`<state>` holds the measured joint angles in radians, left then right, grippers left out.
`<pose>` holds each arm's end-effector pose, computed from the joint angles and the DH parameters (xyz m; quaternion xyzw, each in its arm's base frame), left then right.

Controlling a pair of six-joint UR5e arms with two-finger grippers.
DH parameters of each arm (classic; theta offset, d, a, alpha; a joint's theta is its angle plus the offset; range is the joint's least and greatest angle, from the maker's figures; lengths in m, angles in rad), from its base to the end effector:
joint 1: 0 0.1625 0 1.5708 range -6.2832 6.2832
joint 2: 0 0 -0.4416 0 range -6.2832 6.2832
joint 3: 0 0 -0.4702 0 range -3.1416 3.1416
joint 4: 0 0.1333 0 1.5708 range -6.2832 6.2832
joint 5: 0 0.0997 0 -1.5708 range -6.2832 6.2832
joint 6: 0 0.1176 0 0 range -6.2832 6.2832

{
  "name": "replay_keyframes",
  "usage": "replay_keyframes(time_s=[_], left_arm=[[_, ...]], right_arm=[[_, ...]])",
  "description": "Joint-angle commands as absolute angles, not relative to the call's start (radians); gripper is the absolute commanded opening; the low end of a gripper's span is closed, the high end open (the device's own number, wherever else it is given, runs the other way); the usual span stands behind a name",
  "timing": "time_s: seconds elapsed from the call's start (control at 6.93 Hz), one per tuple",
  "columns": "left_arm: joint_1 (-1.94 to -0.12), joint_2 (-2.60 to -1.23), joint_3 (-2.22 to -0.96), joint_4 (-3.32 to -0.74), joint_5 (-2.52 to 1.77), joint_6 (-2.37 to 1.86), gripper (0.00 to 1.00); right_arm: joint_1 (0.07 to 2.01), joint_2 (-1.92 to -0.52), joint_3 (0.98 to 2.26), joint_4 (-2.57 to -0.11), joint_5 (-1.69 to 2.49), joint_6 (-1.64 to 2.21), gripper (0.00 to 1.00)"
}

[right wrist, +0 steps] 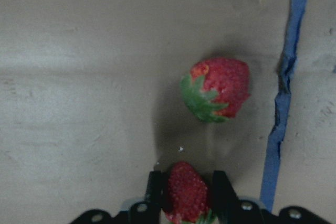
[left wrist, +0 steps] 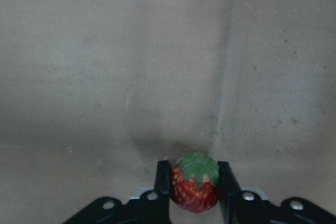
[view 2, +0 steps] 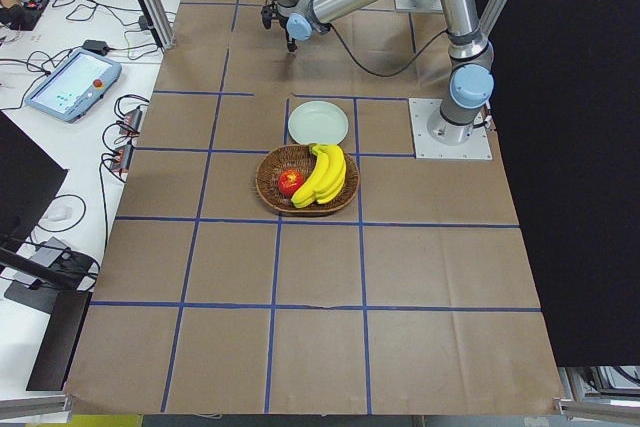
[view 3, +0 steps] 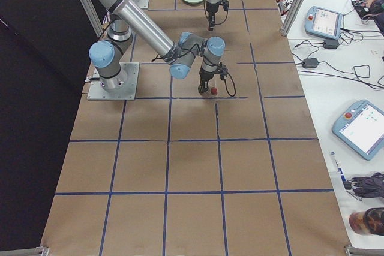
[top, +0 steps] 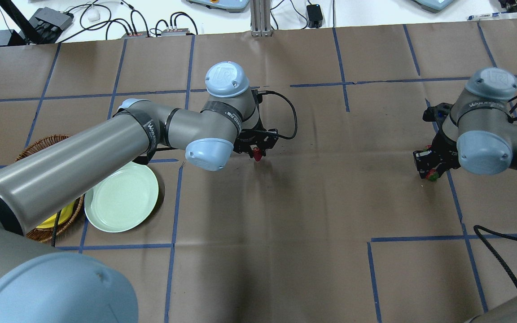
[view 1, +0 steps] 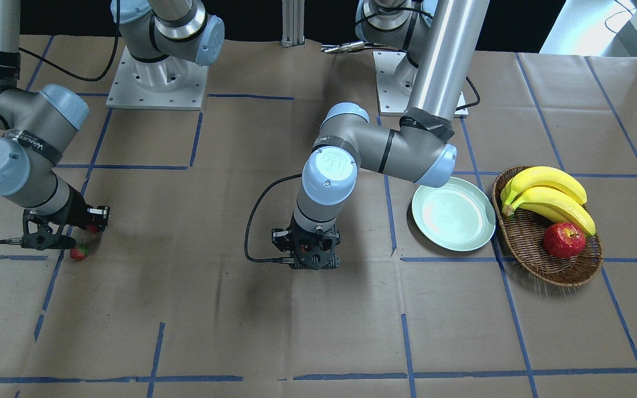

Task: Collect all strawberries into plate
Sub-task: 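Carry strawberry onto plate with left gripper while right carries another toward center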

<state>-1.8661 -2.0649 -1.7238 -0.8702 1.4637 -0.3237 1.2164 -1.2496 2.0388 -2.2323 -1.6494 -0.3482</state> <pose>-0.3405 -0.6180 0.1564 0.0127 -0.9981 0.0091 0.0591 -0.0761 -0.5632 0.1188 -0.0006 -0.9972 -0.0734 0.0149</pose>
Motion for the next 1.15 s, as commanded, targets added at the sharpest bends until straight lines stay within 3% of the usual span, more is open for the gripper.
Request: replay_keyframes(time_s=[0.0,0.43,0.87,1.01], left_arm=[[-1.727,-1.895,-1.820,-0.935,1.529,-0.095,0.00],[-1.452,-1.702,-2.098,-0.917,1.632,0.271,0.00],[-1.298,-1.710,-2.148,-0.901,1.634,0.426,0.04],[-1.280,-1.723,-2.151,-0.902,1.632,0.431,0.37]], right_arm=[[1.215,-1.268,2.030,-2.227,-1.652,-0.348,0.04],[1.258,-1.417,1.875,-1.907,-1.631,-0.281,0.04],[1.554,-1.372,1.824,-1.911,-1.537,-0.044,0.04],[1.660,-1.333,1.804,-1.917,-1.520,0.094,0.04]])
